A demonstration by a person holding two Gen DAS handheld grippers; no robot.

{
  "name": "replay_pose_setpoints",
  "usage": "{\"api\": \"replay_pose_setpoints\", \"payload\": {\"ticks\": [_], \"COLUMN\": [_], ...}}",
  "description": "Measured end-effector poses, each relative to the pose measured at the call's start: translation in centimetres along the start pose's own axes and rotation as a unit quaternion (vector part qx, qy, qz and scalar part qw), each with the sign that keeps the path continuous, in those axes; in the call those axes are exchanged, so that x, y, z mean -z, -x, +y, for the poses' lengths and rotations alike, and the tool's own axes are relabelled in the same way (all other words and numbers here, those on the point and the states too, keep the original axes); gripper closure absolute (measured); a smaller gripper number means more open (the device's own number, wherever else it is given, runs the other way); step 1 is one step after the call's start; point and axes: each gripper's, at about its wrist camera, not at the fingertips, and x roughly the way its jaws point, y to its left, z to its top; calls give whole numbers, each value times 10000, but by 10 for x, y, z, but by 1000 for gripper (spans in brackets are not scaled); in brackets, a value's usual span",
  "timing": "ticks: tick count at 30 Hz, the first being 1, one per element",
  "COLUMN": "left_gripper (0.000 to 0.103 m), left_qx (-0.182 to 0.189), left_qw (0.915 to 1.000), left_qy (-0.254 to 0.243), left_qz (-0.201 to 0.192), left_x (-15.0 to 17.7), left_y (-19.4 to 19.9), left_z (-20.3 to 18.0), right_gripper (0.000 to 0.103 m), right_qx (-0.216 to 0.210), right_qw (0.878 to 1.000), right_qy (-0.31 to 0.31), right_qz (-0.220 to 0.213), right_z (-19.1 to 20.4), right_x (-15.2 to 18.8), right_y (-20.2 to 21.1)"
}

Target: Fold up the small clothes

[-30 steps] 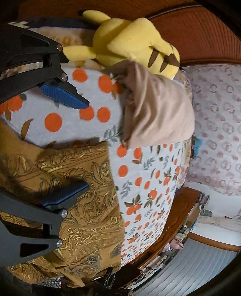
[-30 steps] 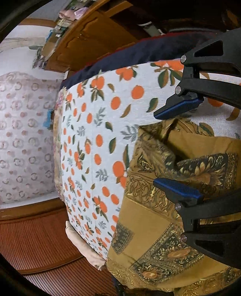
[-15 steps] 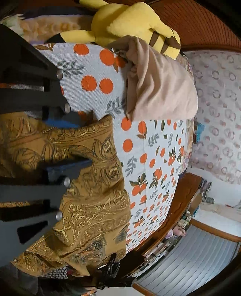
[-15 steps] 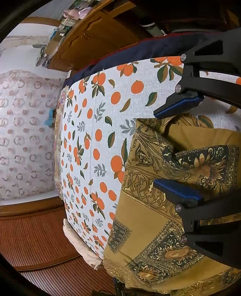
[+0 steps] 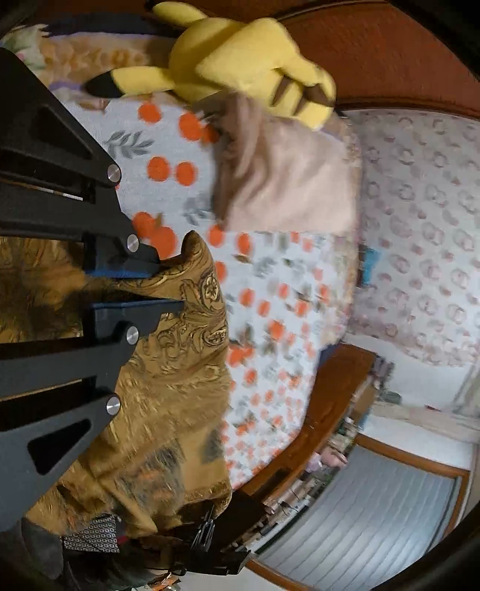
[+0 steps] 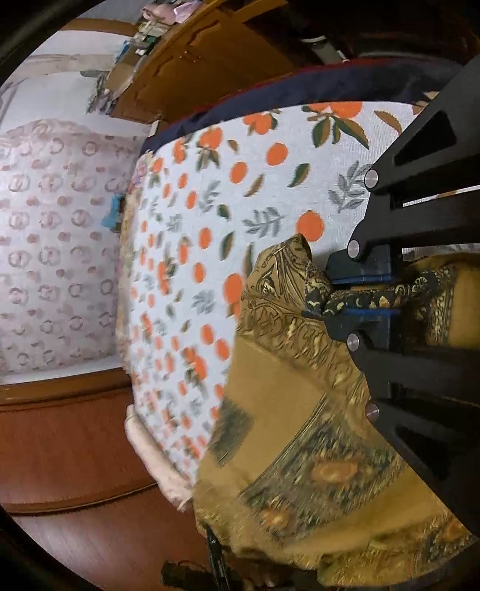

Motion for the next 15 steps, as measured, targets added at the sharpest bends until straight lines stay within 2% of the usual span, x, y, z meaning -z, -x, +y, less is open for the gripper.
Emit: {"api": "replay_pose_setpoints", "payload": {"ticks": [4, 7, 12, 15], "left_gripper": [94, 94, 94, 94], "left_qx": [276, 333, 159, -27], "left_qw": [9975, 9932, 9837, 9822], "left_qy": [-128, -253, -462, -513], "left_qz": [-632, -1088, -1729, -1805], "left_x": [-27, -52, -122, -169], "left_y": [45, 76, 112, 109], "left_z": [-21, -33, -38, -35], "right_gripper": [96, 96, 96, 96], "right_qx": [-40, -10, 294, 467], "right_qw": [9976, 9927, 9788, 9720], "right_qy": [154, 316, 696, 774], "right_qz": [-676, -1166, -1904, -2168], "right_z": [7, 13, 13, 4], "right_x": [-22, -50, -116, -165], "right_y": [51, 97, 161, 180]}}
